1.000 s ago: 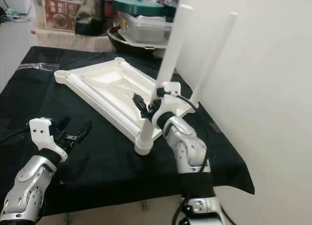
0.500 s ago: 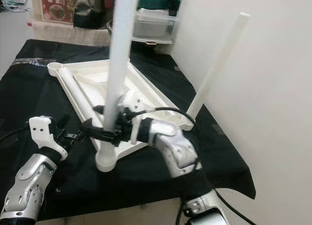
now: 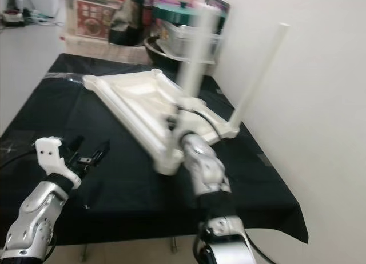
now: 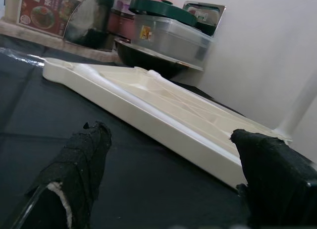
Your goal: Building children table
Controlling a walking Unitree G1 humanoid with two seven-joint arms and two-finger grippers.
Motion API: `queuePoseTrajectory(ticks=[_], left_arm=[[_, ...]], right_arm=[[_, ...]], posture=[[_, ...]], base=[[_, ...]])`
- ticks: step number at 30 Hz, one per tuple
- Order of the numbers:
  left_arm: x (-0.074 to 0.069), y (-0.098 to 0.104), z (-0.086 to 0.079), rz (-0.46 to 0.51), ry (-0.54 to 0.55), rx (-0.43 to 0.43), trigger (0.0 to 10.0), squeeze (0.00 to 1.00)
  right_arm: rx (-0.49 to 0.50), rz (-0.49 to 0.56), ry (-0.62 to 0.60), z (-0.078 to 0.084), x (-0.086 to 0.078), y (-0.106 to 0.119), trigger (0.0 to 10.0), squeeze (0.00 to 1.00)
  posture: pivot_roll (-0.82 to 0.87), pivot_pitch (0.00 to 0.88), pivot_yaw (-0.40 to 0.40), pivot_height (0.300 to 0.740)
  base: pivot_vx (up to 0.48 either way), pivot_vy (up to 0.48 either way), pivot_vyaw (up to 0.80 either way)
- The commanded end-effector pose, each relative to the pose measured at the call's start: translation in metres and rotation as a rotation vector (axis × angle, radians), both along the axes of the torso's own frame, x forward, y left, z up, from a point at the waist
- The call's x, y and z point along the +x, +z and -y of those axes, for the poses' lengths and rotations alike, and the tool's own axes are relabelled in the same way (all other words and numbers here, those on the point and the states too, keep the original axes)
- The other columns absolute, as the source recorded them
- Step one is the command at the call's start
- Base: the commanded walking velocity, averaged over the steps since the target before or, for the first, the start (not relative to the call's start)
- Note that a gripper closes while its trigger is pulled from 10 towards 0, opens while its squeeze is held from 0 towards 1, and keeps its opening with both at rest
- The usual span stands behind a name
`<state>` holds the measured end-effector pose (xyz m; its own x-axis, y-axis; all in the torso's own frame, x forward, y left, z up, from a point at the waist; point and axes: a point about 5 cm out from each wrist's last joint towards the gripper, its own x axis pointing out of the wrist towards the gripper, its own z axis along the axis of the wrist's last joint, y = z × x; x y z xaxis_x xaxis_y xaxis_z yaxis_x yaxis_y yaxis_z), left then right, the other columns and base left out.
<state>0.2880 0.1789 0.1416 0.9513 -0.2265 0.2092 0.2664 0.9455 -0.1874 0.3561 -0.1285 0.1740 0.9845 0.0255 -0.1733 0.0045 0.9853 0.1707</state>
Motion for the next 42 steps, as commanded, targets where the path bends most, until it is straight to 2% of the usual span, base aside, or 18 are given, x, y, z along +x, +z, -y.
queuePoseTrajectory(ticks=[1, 3, 5, 6, 8, 9, 10, 11, 13, 22, 24, 25, 26, 31, 35, 39, 40, 42], left_arm=[[0.001, 0.001, 0.007, 0.005, -0.037, -0.012, 10.0, 0.0], [0.001, 0.002, 0.006, 0.004, -0.039, -0.011, 10.0, 0.0], [0.001, 0.002, 0.006, 0.004, -0.039, -0.011, 10.0, 0.0], [0.001, 0.002, 0.006, 0.004, -0.04, -0.01, 10.0, 0.0], [0.001, 0.002, 0.006, 0.004, -0.04, -0.01, 10.0, 0.0], [0.001, 0.002, 0.006, 0.003, -0.04, -0.01, 10.0, 0.0], [0.002, 0.001, 0.006, 0.002, -0.04, -0.009, 10.0, 0.0], [0.002, 0.001, 0.006, 0.002, -0.04, -0.009, 10.0, 0.0], [0.002, 0.001, 0.006, 0.003, -0.037, -0.009, 10.0, 0.0], [0.003, 0.0, 0.006, 0.005, -0.031, -0.014, 10.0, 0.0], [0.003, 0.0, 0.006, 0.005, -0.031, -0.014, 10.0, 0.0], [0.003, 0.0, 0.006, 0.005, -0.031, -0.015, 10.0, 0.0], [0.003, 0.0, 0.006, 0.004, -0.031, -0.015, 10.0, 0.0], [0.003, -0.001, 0.006, 0.004, -0.03, -0.017, 10.0, 0.0], [0.001, -0.001, 0.005, 0.006, -0.032, -0.025, 10.0, 0.0], [0.001, -0.001, 0.005, 0.006, -0.034, -0.027, 10.0, 0.0], [0.001, -0.001, 0.005, 0.005, -0.035, -0.027, 10.0, 0.0], [0.001, -0.001, 0.004, 0.004, -0.037, -0.025, 10.0, 0.0]], right_arm=[[-0.021, -0.12, 0.037, -0.009, -0.013, -0.021, 10.0, 0.0], [0.051, 0.026, 0.256, -0.036, -0.024, -0.002, 10.0, 0.0], [0.051, 0.026, 0.256, -0.036, -0.024, -0.002, 10.0, 0.0], [0.117, 0.088, 0.337, -0.045, -0.028, 0.006, 10.0, 0.86], [0.117, 0.088, 0.337, -0.045, -0.028, 0.006, 10.0, 0.86], [0.16, 0.191, 0.584, -0.055, -0.036, 0.026, 10.0, 0.71], [0.163, 0.277, 0.805, -0.06, -0.046, 0.041, 10.0, 0.0], [0.163, 0.277, 0.805, -0.06, -0.046, 0.041, 10.0, 0.0], [0.107, 0.384, 1.126, -0.063, -0.062, 0.058, 10.0, 0.0], [0.042, 0.393, 1.276, -0.088, -0.058, 0.054, 10.0, 0.0], [0.042, 0.393, 1.276, -0.088, -0.058, 0.054, 10.0, 0.0], [0.028, 0.375, 1.225, -0.095, -0.05, 0.051, 8.2, 0.0], [0.044, 0.36, 1.142, -0.097, -0.04, 0.05, 0.0, 0.0], [0.04, 0.307, 0.984, -0.095, -0.025, 0.047, 0.0, 0.0], [-0.053, -0.096, 0.004, -0.014, 0.013, -0.005, 0.0, 0.0], [-0.057, -0.129, -0.147, 0.002, 0.001, -0.015, 0.0, 0.0], [-0.028, -0.14, -0.111, -0.004, -0.004, -0.017, 10.0, 0.0], [0.033, -0.102, 0.059, -0.031, -0.012, -0.012, 10.0, 0.0]], posture=[[0.13, 0.0, -0.196, 0.74], [0.12, 0.0, -0.186, 0.74], [0.12, 0.0, -0.186, 0.74], [0.12, 0.0, -0.186, 0.74], [0.12, 0.0, -0.186, 0.74], [0.13, 0.0, -0.192, 0.74], [0.13, 0.0, -0.196, 0.74], [0.13, 0.0, -0.196, 0.74], [0.15, 0.0, -0.208, 0.74], [0.17, 0.0, -0.225, 0.74], [0.17, 0.0, -0.225, 0.74], [0.17, 0.0, -0.229, 0.74], [0.17, 0.0, -0.231, 0.74], [0.17, 0.0, -0.232, 0.74], [0.15, 0.0, -0.222, 0.74], [0.15, 0.0, -0.217, 0.74], [0.15, 0.0, -0.208, 0.74], [0.14, 0.0, -0.199, 0.74]], base=[[0.0, 0.0, 0.0], [0.0, 0.0, 0.0], [0.0, 0.0, 0.0], [0.0, 0.0, 0.0], [0.0, 0.0, 0.0], [0.0, 0.0, 0.0], [0.0, 0.0, 0.0], [0.0, 0.0, 0.0], [0.0, 0.0, 0.0], [0.0, 0.0, 0.0], [0.0, 0.0, 0.0], [0.0, 0.0, 0.0], [0.0, 0.0, 0.0], [0.0, 0.0, 0.0], [0.0, 0.0, 0.0], [0.0, 0.0, 0.0], [0.0, 0.0, 0.0], [0.0, 0.0, 0.0]])
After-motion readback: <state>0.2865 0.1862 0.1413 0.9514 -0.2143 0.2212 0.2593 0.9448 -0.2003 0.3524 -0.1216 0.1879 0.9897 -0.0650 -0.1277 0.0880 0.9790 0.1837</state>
